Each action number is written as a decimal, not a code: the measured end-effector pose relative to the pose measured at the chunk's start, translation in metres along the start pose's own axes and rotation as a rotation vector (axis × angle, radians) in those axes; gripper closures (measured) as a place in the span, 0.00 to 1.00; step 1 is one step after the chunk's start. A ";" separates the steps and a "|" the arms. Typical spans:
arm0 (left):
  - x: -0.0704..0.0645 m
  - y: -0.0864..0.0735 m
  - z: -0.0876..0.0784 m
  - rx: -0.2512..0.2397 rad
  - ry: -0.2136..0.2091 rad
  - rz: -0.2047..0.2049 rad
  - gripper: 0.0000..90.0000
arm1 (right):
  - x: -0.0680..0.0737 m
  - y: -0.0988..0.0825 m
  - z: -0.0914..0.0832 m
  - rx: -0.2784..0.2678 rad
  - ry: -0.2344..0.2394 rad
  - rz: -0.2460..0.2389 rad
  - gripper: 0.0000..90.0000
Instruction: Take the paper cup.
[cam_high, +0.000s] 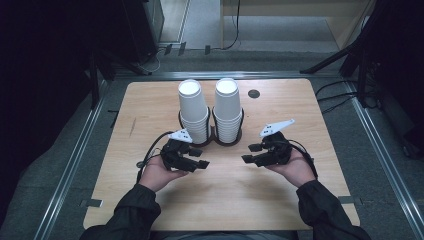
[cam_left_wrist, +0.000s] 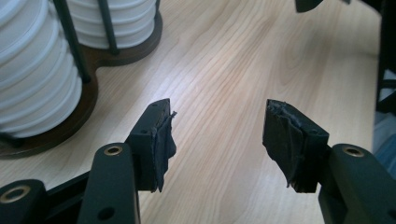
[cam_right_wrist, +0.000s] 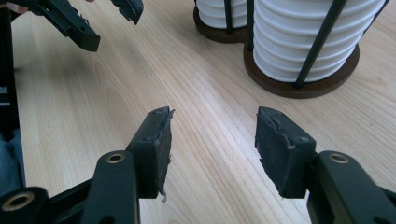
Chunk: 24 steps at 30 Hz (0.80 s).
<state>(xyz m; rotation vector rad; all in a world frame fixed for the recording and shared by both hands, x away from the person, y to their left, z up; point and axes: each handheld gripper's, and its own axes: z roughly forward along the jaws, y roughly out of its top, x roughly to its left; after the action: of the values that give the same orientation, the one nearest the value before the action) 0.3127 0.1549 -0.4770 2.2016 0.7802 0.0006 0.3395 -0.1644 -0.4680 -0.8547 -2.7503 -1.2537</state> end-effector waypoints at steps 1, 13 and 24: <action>0.000 0.000 0.001 0.005 0.003 0.002 0.47 | 0.000 0.000 0.000 -0.003 -0.002 -0.015 0.52; 0.002 -0.002 0.002 0.027 0.010 0.005 0.47 | -0.002 0.000 0.001 0.006 0.008 0.025 0.48; 0.001 0.000 0.001 0.012 -0.010 0.000 0.59 | -0.003 0.000 0.000 0.014 0.011 0.008 0.47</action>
<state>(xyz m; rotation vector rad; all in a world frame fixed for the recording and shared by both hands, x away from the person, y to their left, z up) 0.3143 0.1544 -0.4778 2.2111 0.7772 -0.0149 0.3421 -0.1662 -0.4689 -0.8549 -2.7411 -1.2319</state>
